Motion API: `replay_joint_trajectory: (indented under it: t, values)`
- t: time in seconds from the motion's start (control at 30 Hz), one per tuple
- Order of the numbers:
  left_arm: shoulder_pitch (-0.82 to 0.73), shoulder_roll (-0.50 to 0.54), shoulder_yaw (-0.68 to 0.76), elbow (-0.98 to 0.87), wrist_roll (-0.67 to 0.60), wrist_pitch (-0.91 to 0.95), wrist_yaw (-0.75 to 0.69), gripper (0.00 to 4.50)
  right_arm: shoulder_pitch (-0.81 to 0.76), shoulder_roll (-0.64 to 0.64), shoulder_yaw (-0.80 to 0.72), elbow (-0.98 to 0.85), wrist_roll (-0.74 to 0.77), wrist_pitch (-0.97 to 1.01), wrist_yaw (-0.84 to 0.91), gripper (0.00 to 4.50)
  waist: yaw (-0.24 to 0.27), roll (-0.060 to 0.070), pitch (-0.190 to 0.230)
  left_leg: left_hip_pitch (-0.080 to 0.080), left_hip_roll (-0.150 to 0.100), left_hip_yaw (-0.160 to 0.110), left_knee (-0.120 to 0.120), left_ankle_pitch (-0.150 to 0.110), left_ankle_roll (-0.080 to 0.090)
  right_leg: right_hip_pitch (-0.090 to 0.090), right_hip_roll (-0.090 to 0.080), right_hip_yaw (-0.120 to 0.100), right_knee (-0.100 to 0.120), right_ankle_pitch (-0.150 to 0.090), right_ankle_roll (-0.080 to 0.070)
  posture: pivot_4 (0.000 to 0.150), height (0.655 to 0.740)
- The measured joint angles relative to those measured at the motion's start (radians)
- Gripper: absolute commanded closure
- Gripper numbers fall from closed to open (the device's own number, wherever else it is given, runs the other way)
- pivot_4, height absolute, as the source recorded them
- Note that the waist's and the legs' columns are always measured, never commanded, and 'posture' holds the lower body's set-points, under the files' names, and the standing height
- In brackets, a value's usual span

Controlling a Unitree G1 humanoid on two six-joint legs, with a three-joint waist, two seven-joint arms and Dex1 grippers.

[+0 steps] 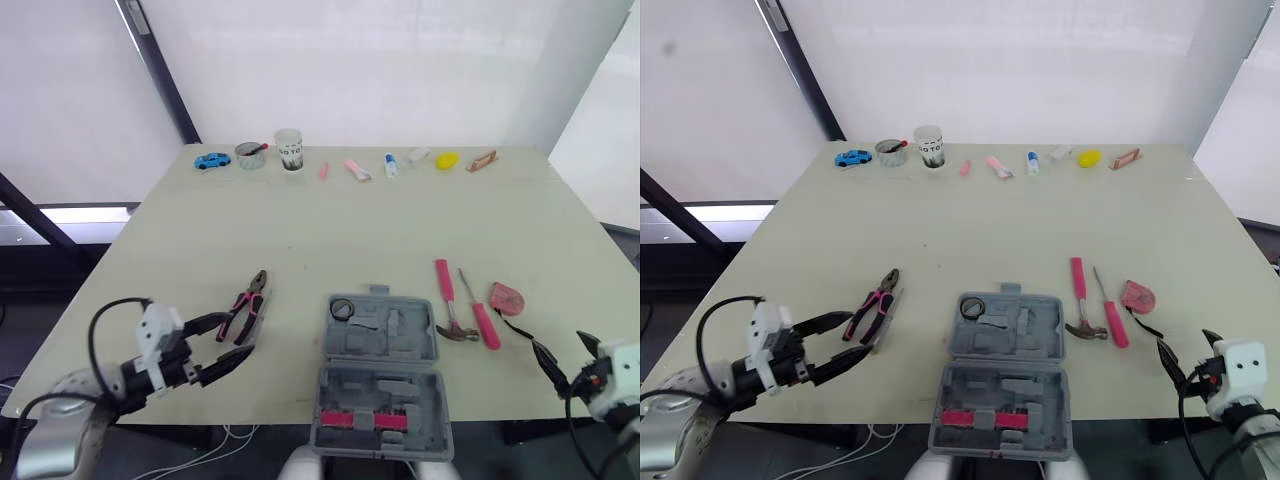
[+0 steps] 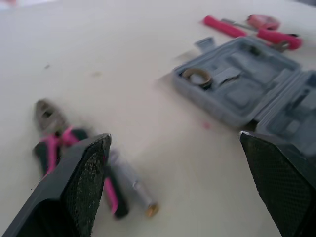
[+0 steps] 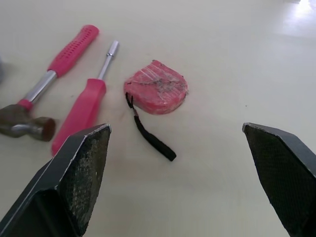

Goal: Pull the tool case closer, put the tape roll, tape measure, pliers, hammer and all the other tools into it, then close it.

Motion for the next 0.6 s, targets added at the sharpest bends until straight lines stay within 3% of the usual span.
replay_joint_trajectory:
  t: [0.23,0.6]
  values:
    - [-0.184,0.040,-0.148,-0.089,-0.020,0.083,-0.064,0.08,-0.143,0.015,0.067,0.049,-0.040,0.100,-0.092,0.00,0.000,0.000,0.000,0.000,-0.001,0.002,0.000,0.000,0.000,0.000,0.009,-0.002,0.001,0.000,0.001,0.150,0.7400]
    - [-0.364,0.073,-0.280,-0.130,-0.044,0.135,-0.174,0.08,-0.228,0.044,0.117,0.141,-0.053,0.145,-0.124,0.00,-0.003,0.000,0.001,0.002,-0.001,0.005,0.001,0.000,0.001,-0.001,0.016,0.002,0.004,0.002,0.005,0.150,0.7400]
